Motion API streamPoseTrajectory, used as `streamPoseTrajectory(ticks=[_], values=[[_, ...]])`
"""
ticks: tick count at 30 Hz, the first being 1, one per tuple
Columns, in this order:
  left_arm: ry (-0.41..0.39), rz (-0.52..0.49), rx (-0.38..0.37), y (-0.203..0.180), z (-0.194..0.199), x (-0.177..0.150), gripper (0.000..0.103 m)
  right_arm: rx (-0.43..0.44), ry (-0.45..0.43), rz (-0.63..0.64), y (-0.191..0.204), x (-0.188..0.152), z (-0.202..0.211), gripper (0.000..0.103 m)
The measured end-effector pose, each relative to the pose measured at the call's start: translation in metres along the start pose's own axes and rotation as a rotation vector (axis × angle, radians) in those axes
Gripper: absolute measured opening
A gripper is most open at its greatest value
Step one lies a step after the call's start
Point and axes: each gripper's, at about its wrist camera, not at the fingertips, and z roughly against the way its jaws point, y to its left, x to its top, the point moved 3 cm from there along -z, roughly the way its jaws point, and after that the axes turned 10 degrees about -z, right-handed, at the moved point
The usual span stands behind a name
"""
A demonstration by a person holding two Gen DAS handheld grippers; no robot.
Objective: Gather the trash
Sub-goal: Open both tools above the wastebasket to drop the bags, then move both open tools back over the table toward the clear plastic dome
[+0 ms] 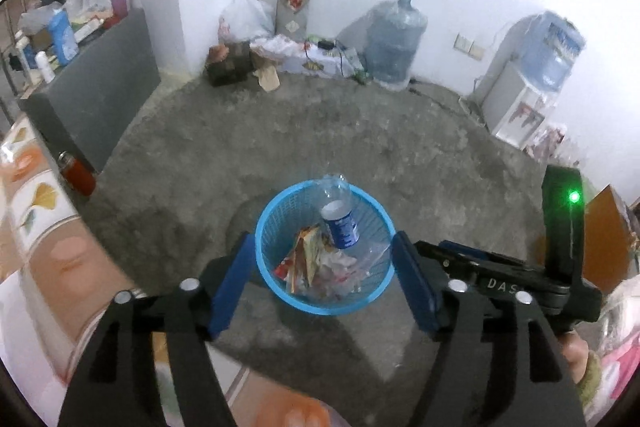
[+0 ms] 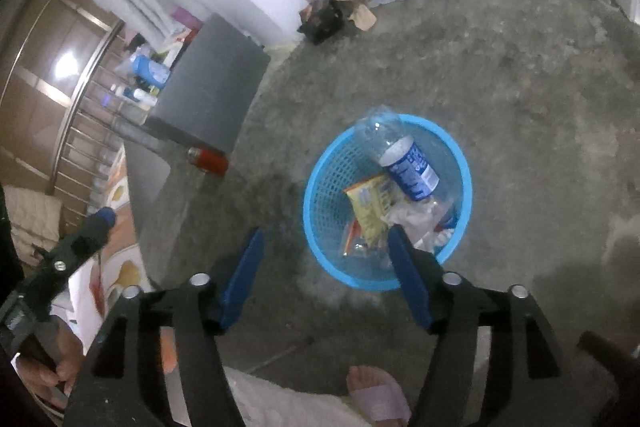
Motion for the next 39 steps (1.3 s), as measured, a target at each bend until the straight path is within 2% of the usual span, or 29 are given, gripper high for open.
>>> streamPoseTrajectory(ticks=[2, 7, 10, 13, 17, 25, 31, 33, 35, 37, 38, 39], values=[[-0.042, 0.012, -0.001, 0.001, 0.025, -0.003, 0.083, -0.009, -0.018, 0.025, 0.007, -0.003, 0.007, 0.072], [-0.138, 0.033, 0.031, 0.008, 0.093, -0.027, 0.096, -0.059, -0.060, 0.129, 0.038, -0.019, 0.027, 0.082], [-0.181, 0.050, 0.080, 0.018, 0.134, -0.056, 0.097, -0.090, -0.105, 0.208, 0.061, -0.032, 0.044, 0.091], [-0.176, 0.085, 0.180, 0.031, 0.170, -0.096, 0.097, -0.112, -0.142, 0.287, 0.085, -0.045, 0.054, 0.095], [-0.140, 0.185, 0.263, 0.049, 0.203, -0.146, 0.097, -0.102, -0.135, 0.403, 0.117, -0.072, 0.058, 0.095], [-0.080, 0.460, 0.411, 0.089, 0.253, -0.244, 0.097, -0.051, -0.075, 0.563, 0.170, -0.123, 0.048, 0.095], [0.047, 0.587, 0.559, 0.123, 0.260, -0.305, 0.097, -0.025, -0.045, 0.642, 0.192, -0.153, 0.047, 0.095], [0.113, 0.625, 0.608, 0.136, 0.257, -0.322, 0.097, -0.023, -0.046, 0.657, 0.196, -0.159, 0.048, 0.095], [0.161, 0.649, 0.607, 0.144, 0.252, -0.334, 0.097, -0.025, -0.044, 0.670, 0.197, -0.163, 0.048, 0.095], [0.217, 0.674, 0.564, 0.150, 0.243, -0.345, 0.097, -0.027, -0.040, 0.678, 0.199, -0.168, 0.049, 0.095], [0.256, 0.686, 0.514, 0.154, 0.235, -0.348, 0.099, -0.029, -0.040, 0.679, 0.198, -0.168, 0.049, 0.095], [0.254, 0.676, 0.511, 0.155, 0.235, -0.348, 0.099, -0.031, -0.040, 0.678, 0.198, -0.167, 0.048, 0.095]])
